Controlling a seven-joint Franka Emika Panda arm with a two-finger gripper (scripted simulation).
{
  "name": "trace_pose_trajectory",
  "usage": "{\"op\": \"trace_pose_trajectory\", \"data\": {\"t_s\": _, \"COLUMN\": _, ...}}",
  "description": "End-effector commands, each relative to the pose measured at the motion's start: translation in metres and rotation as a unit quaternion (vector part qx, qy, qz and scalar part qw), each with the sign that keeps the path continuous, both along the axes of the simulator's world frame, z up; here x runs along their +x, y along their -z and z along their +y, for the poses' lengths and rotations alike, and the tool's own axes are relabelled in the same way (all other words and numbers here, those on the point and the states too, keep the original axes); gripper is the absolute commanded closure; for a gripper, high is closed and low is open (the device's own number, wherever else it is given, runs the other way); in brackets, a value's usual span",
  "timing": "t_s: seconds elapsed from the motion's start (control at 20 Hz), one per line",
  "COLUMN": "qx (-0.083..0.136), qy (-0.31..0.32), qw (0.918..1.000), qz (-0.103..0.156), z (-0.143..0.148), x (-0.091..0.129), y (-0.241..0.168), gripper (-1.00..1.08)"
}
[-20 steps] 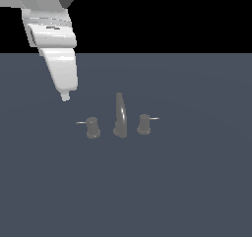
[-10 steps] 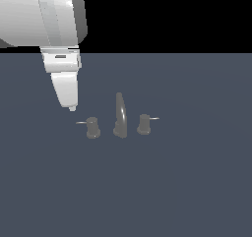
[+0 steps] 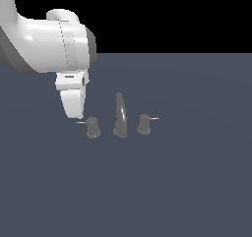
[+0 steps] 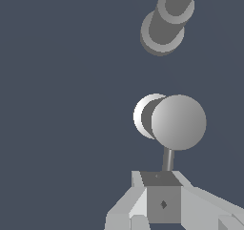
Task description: Turn on the faucet by rotating a designated handle.
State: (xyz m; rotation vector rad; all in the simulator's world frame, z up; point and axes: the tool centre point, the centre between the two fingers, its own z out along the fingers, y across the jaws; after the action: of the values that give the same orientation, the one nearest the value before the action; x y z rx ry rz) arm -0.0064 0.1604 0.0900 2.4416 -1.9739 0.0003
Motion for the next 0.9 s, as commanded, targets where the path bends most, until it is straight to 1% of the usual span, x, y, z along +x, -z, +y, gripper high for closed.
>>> {"op": "trace_pose_trajectory", "data": {"t_s": 0.0, "qx": -0.001, "qy": 0.018, "qw": 0.9998, "qz": -0.001, "z": -0.002, "x": 0.009, "y": 0.01, "gripper": 1.08}}
{"op": "trace_pose_trajectory", "data": {"t_s": 0.25, "qx": 0.0, "qy": 0.042, "qw": 0.9991, "qz": -0.001, "z": -0.004, "x": 0.021, "y": 0.023, "gripper": 1.08}}
{"op": "trace_pose_trajectory", "data": {"t_s": 0.45, "qx": 0.0, "qy": 0.049, "qw": 0.9988, "qz": -0.001, "z": -0.005, "x": 0.025, "y": 0.027, "gripper": 1.08}}
{"op": "trace_pose_trajectory", "data": {"t_s": 0.7, "qx": 0.0, "qy": 0.05, "qw": 0.9988, "qz": -0.001, "z": -0.005, "x": 0.024, "y": 0.027, "gripper": 1.08}}
{"op": "trace_pose_trajectory", "data": {"t_s": 0.85, "qx": 0.0, "qy": 0.05, "qw": 0.9988, "qz": -0.001, "z": -0.001, "x": 0.014, "y": 0.027, "gripper": 1.08}}
